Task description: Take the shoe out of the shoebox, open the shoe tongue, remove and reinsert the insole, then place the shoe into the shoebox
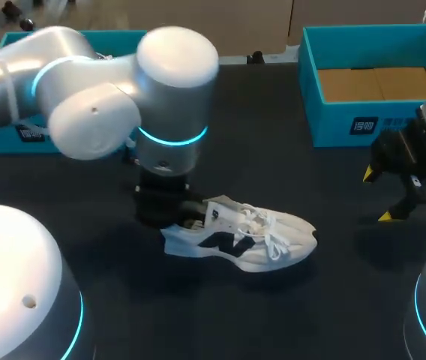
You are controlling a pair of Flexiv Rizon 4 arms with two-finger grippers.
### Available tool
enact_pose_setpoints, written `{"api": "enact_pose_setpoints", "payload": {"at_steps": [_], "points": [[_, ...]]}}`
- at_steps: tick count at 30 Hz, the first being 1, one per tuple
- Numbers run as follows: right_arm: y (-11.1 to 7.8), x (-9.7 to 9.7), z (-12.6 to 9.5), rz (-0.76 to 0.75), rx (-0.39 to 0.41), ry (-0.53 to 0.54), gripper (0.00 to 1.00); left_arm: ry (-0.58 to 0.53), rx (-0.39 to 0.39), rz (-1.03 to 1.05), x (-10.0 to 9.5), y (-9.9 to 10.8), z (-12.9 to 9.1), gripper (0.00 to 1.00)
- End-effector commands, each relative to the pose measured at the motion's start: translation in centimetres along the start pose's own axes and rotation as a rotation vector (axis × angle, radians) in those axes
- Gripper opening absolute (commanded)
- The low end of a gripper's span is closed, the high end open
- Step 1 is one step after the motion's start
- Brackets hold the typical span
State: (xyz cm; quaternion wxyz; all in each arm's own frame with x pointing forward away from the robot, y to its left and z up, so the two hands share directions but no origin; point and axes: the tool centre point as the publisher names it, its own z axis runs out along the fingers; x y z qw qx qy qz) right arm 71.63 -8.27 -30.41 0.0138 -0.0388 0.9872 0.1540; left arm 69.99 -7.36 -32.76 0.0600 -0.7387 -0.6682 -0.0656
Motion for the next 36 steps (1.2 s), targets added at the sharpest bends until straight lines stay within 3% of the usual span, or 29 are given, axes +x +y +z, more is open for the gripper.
{"api": "enact_pose_setpoints", "payload": {"at_steps": [1, 19, 36], "points": [[0.0, 0.1, 0.0, -0.001, 0.002, -0.002, 1.0, 0.035, 0.022, 0.0, -2.7, 0.8, 1.0, 0.0], [0.0, 0.1, 0.0, -0.001, 0.002, -0.002, 1.0, 0.009, 0.003, -0.024, -6.2, 0.7, 3.9, 0.0], [0.0, 0.1, 0.0, -0.001, 0.002, -0.002, 1.0, -0.003, -0.009, -0.049, -6.9, 0.6, 5.3, 0.0]]}}
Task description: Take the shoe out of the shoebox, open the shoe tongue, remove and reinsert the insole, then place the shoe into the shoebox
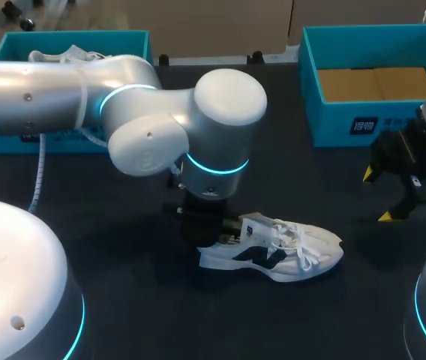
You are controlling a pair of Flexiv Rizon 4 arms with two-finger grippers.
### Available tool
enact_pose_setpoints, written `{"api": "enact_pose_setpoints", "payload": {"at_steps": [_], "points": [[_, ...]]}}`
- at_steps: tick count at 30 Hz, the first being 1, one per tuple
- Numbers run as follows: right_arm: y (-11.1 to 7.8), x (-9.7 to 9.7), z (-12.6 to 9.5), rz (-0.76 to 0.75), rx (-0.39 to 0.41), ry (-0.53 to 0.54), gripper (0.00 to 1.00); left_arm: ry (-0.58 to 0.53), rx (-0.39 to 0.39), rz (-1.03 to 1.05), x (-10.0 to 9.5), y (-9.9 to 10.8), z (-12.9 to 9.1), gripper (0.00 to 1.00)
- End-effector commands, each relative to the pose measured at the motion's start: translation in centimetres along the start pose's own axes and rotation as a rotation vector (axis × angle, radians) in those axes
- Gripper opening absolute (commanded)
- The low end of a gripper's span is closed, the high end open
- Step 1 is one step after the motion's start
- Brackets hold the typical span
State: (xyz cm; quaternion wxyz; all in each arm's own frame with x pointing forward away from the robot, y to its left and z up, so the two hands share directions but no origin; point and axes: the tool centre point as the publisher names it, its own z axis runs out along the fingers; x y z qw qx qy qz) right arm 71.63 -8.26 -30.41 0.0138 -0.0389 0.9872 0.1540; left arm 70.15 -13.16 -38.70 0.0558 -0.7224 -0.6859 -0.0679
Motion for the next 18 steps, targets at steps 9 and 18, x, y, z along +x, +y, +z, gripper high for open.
{"api": "enact_pose_setpoints", "payload": {"at_steps": [9, 18], "points": [[0.0, 0.1, 0.0, -0.001, 0.002, -0.002, 1.0, 0.025, -0.008, 0.003, -0.7, -0.3, 1.0, 0.0], [0.0, 0.1, 0.0, -0.001, 0.002, -0.002, 1.0, -0.004, -0.008, 0.007, -0.4, -0.3, 0.0, 1.0]]}}
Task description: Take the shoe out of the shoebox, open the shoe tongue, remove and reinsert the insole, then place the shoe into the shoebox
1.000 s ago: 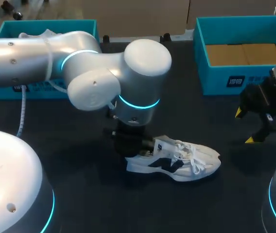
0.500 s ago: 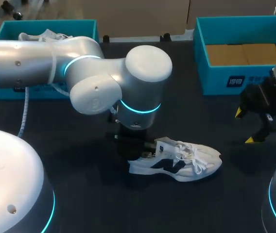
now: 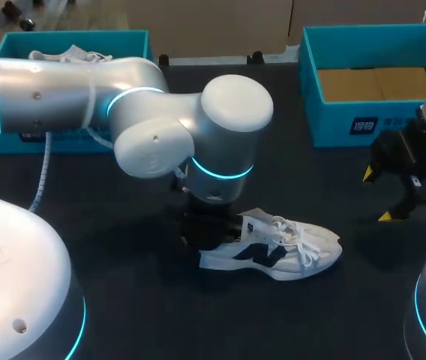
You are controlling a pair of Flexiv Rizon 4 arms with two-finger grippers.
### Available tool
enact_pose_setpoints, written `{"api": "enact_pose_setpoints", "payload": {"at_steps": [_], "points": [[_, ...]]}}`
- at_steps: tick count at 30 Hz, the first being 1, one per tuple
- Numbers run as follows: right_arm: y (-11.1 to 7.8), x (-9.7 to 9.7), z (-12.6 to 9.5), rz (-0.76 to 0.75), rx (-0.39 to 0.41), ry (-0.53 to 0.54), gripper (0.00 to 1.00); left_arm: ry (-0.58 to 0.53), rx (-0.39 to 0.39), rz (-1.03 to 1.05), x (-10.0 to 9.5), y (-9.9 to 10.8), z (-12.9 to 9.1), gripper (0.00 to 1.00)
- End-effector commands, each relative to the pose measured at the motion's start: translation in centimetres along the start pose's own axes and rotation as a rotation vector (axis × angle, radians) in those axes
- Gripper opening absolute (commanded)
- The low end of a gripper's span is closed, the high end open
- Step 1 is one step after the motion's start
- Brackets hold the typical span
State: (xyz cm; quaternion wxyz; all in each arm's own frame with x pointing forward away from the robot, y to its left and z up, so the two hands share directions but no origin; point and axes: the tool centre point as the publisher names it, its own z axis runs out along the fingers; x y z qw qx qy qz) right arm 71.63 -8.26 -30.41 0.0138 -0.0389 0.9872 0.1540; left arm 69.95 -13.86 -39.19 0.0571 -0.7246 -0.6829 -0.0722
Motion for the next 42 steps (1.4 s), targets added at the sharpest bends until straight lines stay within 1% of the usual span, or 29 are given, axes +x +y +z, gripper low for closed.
{"api": "enact_pose_setpoints", "payload": {"at_steps": [1, 3, 8, 11, 13, 15, 18, 19, 20, 21, 35, 36, 37, 38, 39, 40, 41, 42], "points": [[0.0, 0.1, 0.0, -0.001, 0.002, -0.002, 1.0, -0.028, 0.004, -0.002, 0.4, -0.2, -0.7, 1.0], [0.0, 0.1, 0.0, -0.001, 0.002, -0.002, 1.0, -0.055, 0.02, -0.008, 0.6, -0.2, -1.5, 1.0], [0.0, 0.1, 0.0, -0.001, 0.002, -0.002, 1.0, -0.17, 0.0, -0.016, 1.6, -0.7, -5.3, 1.0], [0.0, 0.1, 0.0, -0.001, 0.002, -0.002, 1.0, -0.252, 0.007, -0.039, 2.6, -1.0, -7.5, 1.0], [0.0, 0.1, 0.0, -0.001, 0.002, -0.002, 1.0, -0.299, 0.035, -0.067, 3.2, -1.1, -8.5, 1.0], [0.0, 0.1, 0.0, -0.001, 0.002, -0.002, 1.0, -0.355, 0.086, -0.133, 4.0, -1.4, -9.6, 1.0], [0.0, 0.1, 0.0, -0.001, 0.002, -0.002, 1.0, -0.415, 0.17, -0.277, 5.0, -1.7, -10.5, 1.0], [0.0, 0.1, 0.0, -0.001, 0.002, -0.002, 1.0, -0.434, 0.224, -0.348, 5.4, -1.9, -10.7, 1.0], [0.0, 0.1, 0.0, -0.001, 0.002, -0.002, 1.0, -0.422, 0.274, -0.392, 5.7, -2.1, -10.6, 1.0], [0.0, 0.1, 0.0, -0.001, 0.002, -0.002, 1.0, -0.412, 0.306, -0.403, 5.9, -2.4, -10.4, 1.0], [0.0, 0.1, 0.0, -0.001, 0.002, -0.002, 1.0, -0.412, 0.306, -0.403, 5.9, -2.4, -10.4, 1.0], [0.0, 0.1, 0.0, -0.001, 0.002, -0.002, 1.0, -0.429, 0.314, -0.505, 5.8, -2.0, -10.2, 1.0], [0.0, 0.1, 0.0, -0.001, 0.002, -0.002, 1.0, -0.422, 0.347, -0.561, 5.9, -1.9, -10.0, 1.0], [0.0, 0.1, 0.0, -0.001, 0.002, -0.002, 1.0, -0.445, 0.384, -0.624, 6.1, -1.7, -9.9, 1.0], [0.0, 0.1, 0.0, -0.001, 0.002, -0.002, 1.0, -0.457, 0.451, -0.699, 6.4, -1.6, -9.6, 1.0], [0.0, 0.1, 0.0, -0.001, 0.002, -0.002, 1.0, -0.464, 0.492, -0.786, 6.6, -1.5, -9.3, 1.0], [0.0, 0.1, 0.0, -0.001, 0.002, -0.002, 1.0, -0.464, 0.492, -0.786, 6.6, -1.5, -9.3, 1.0], [0.0, 0.1, 0.0, -0.001, 0.002, -0.002, 1.0, -0.492, 0.577, -0.864, 7.0, -1.4, -8.9, 1.0]]}}
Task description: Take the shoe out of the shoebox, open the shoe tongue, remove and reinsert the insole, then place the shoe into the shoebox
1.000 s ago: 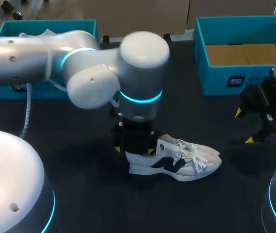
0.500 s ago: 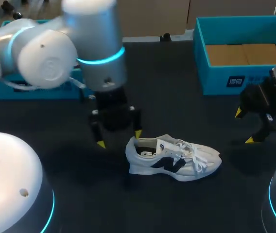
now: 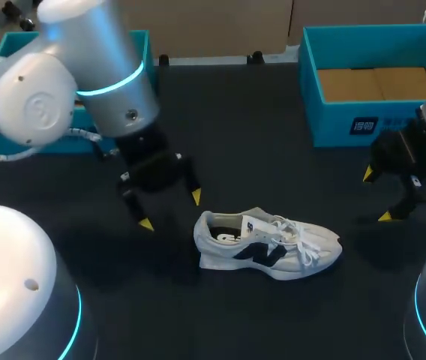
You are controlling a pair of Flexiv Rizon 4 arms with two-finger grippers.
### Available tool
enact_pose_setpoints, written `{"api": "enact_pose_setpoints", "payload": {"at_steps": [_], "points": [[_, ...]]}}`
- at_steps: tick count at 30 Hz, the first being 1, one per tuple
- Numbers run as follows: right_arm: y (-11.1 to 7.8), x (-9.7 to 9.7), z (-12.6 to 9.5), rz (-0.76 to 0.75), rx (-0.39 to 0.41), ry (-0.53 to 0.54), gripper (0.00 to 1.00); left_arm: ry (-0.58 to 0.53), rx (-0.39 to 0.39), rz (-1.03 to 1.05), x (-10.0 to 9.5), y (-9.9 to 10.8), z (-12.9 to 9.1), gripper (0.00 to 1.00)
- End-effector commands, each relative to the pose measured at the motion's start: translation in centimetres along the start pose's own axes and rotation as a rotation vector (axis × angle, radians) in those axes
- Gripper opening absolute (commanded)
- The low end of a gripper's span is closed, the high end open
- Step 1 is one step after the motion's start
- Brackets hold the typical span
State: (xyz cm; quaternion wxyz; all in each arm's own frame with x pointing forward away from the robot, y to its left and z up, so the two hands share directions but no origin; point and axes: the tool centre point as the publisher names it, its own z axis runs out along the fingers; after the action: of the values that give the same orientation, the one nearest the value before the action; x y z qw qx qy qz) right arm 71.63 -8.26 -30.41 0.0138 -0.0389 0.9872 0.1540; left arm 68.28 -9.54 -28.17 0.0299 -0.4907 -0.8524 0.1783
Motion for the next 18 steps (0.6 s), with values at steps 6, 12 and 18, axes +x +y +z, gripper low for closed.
{"api": "enact_pose_setpoints", "payload": {"at_steps": [6, 12, 18], "points": [[0.0, 0.1, 0.0, -0.001, 0.002, -0.002, 1.0, -0.174, 0.481, -0.682, 2.2, 2.5, 0.7, 1.0], [0.0, 0.1, 0.0, -0.001, 0.002, -0.002, 1.0, -0.175, 0.474, -0.735, 2.2, 2.8, 1.0, 1.0], [0.0, 0.1, 0.0, -0.001, 0.002, -0.002, 1.0, -0.179, 0.509, -0.764, 2.1, 2.9, 1.3, 1.0]]}}
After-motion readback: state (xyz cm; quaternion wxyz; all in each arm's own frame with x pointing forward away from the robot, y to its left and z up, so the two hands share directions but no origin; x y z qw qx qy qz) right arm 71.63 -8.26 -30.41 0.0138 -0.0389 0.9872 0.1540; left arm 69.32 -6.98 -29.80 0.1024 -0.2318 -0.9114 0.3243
